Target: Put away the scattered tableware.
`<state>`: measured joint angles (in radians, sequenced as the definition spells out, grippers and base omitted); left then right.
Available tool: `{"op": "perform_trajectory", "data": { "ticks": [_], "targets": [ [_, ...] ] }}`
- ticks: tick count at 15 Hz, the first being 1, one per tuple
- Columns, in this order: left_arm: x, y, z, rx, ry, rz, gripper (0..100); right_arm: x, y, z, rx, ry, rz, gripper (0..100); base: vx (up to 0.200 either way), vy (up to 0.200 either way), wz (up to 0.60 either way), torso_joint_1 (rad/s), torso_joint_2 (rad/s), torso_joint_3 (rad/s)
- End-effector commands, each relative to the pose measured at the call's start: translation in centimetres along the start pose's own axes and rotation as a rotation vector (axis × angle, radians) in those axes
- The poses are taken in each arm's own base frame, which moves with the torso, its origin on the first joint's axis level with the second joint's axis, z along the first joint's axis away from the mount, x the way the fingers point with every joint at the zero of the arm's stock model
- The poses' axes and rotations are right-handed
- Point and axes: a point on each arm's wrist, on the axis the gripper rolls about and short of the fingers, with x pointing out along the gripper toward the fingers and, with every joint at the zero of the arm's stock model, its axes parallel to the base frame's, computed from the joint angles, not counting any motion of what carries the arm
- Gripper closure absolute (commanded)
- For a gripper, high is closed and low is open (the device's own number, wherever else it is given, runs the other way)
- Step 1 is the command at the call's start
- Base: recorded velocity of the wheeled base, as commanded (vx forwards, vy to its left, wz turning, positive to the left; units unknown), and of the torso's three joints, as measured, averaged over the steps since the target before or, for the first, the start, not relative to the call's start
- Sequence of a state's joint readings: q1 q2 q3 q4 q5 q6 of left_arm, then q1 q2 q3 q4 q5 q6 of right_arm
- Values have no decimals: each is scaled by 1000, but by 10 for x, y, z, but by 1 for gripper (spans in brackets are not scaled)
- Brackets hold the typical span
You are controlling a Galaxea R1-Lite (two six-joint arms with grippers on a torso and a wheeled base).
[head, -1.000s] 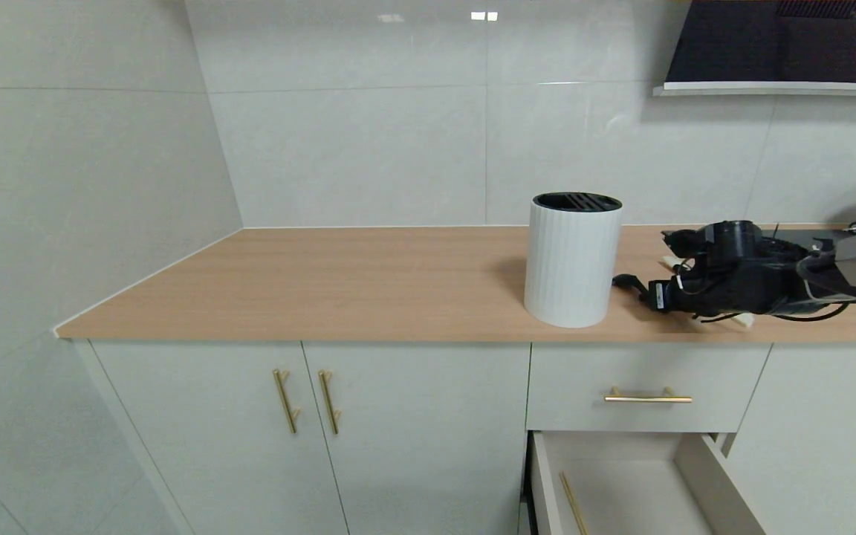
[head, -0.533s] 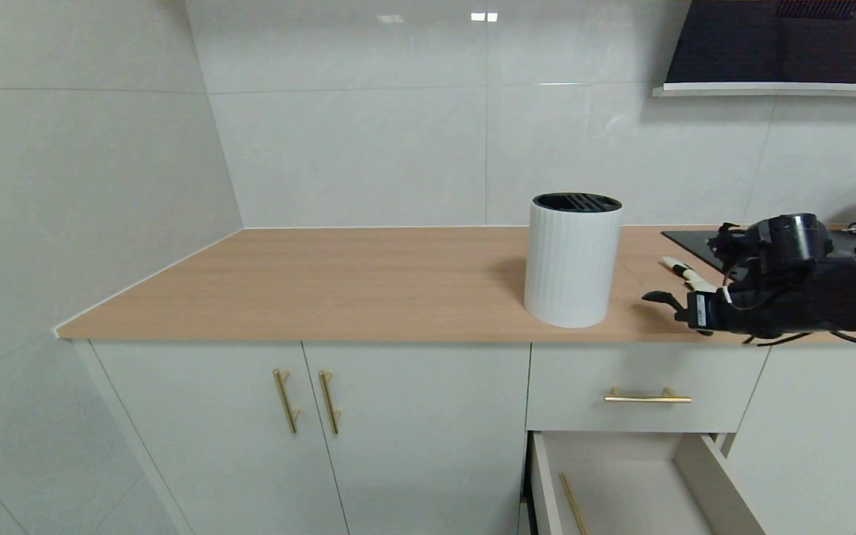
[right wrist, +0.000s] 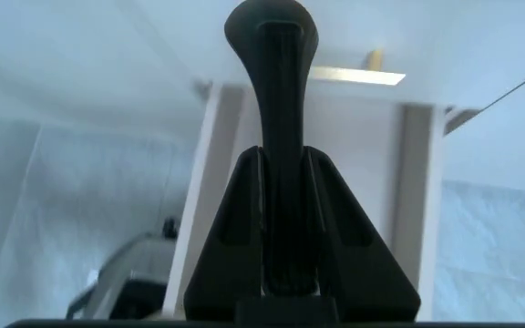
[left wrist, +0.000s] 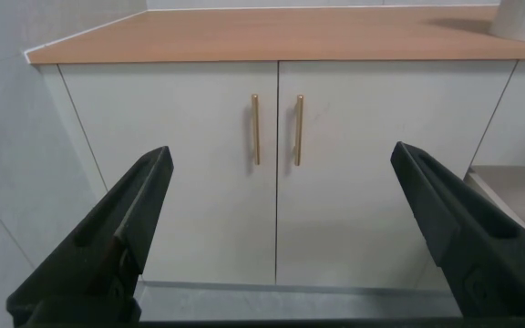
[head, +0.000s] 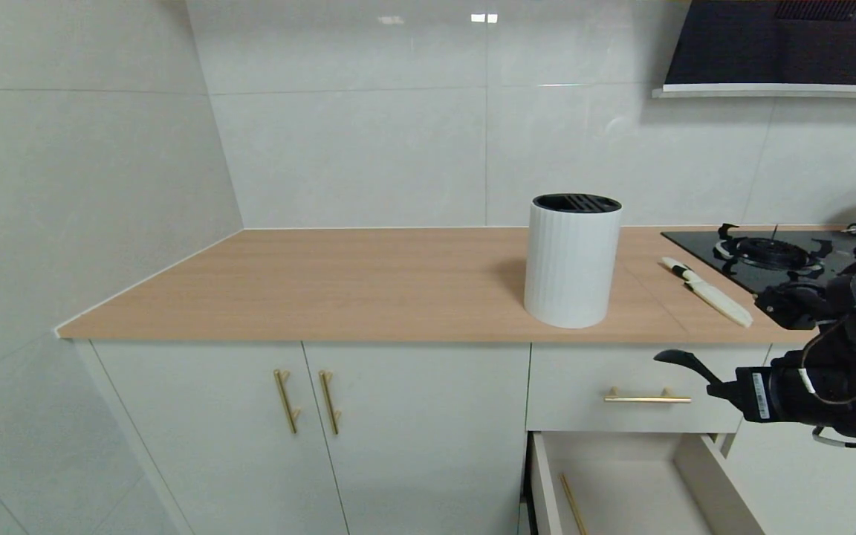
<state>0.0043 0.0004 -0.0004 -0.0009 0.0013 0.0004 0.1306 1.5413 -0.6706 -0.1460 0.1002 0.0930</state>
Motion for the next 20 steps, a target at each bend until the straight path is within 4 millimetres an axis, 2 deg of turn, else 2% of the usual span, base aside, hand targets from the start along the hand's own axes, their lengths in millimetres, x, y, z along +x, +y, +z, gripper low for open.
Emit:
{"op": "perform_trajectory", "data": {
  "ticks": [1, 7, 20],
  "targets": [
    [0, 0, 0, 0, -1, 1, 0, -7, 2, -9, -5, 7, 6, 100, 0, 0, 0, 0, 0, 0],
    [0, 0, 0, 0, -1, 1, 0, 19, -1, -18, 0, 108, -6, 100, 0, 0, 0, -33, 76, 46],
    [0, 0, 0, 0, -1, 1, 0, 40, -5, -23, 3, 151, -44, 100, 0, 0, 0, -169, 456, 287]
  ]
}}
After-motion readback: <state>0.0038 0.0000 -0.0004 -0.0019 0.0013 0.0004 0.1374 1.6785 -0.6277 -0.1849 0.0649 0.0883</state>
